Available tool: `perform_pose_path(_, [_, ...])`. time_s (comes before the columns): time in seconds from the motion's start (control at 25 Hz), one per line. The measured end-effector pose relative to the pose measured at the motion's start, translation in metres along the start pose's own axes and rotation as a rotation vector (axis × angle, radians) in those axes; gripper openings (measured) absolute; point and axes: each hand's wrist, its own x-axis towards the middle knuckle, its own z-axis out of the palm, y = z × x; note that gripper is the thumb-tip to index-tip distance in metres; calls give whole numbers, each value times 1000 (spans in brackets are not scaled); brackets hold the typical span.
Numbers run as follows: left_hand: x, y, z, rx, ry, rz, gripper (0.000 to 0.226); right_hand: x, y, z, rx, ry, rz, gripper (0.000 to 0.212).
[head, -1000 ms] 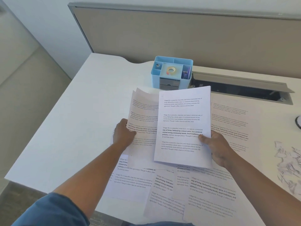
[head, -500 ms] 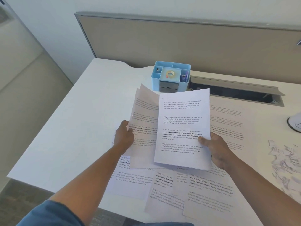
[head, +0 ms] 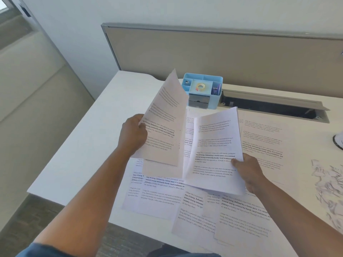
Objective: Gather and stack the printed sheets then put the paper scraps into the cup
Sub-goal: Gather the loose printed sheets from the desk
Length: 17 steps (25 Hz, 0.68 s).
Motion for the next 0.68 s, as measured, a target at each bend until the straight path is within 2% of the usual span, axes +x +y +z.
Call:
perform_pose_path(0.16, [-3, 8, -14, -190, 11, -33, 31, -4, 2, 3, 25, -1, 1, 20])
perform_pose_path(0.36, [-3, -4, -8, -471, -99, -176, 27, -17, -7, 6, 161, -122, 4, 23])
perform_pose_path(0.52, [-13, -19, 18, -522, -224, -258, 24, -30, -17, 9, 297, -190, 17, 25])
perform_pose_path(0.68, [-29, -24, 40, -553, -319, -340, 24, -44, -24, 8, 359, -214, -5, 18])
